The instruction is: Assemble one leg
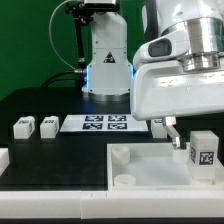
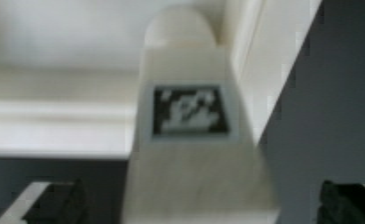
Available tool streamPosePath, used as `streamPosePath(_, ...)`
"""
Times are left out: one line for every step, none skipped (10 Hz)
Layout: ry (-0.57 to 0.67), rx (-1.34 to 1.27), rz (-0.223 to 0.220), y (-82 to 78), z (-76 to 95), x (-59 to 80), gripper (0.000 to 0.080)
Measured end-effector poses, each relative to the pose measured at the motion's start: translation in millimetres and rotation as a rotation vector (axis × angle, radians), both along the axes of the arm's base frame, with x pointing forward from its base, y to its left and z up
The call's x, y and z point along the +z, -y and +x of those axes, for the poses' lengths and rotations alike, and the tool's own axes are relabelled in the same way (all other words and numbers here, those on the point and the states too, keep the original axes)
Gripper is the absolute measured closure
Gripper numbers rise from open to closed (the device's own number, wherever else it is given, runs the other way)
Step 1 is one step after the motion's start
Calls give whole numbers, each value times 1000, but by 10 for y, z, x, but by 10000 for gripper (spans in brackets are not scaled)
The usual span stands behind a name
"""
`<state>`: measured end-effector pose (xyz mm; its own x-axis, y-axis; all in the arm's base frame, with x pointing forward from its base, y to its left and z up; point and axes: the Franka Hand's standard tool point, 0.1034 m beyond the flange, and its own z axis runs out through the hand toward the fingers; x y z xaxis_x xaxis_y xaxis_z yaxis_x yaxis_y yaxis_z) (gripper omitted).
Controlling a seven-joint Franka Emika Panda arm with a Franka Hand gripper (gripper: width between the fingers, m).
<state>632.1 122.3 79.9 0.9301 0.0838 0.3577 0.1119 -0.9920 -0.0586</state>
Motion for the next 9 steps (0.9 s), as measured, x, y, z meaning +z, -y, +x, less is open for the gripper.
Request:
streamPosePath(-165, 7, 5, -26, 2, 18, 150)
streamPosePath(-259, 12, 5, -10, 40, 32, 150)
streamPosePath(-409, 18, 2, 17, -46, -2, 150)
streamPosePath(-527, 20, 3, 15, -36, 23, 150)
streamPosePath(-476, 17, 5, 3, 118, 28, 162)
streamPosePath(-477, 6, 6, 5, 92, 14, 162)
streamPosePath(-481, -23, 10, 8, 90, 11, 331)
streamPosePath(-478, -25, 6, 34, 103, 13, 498)
streamPosePath(-483, -82, 13, 45, 105, 13, 498)
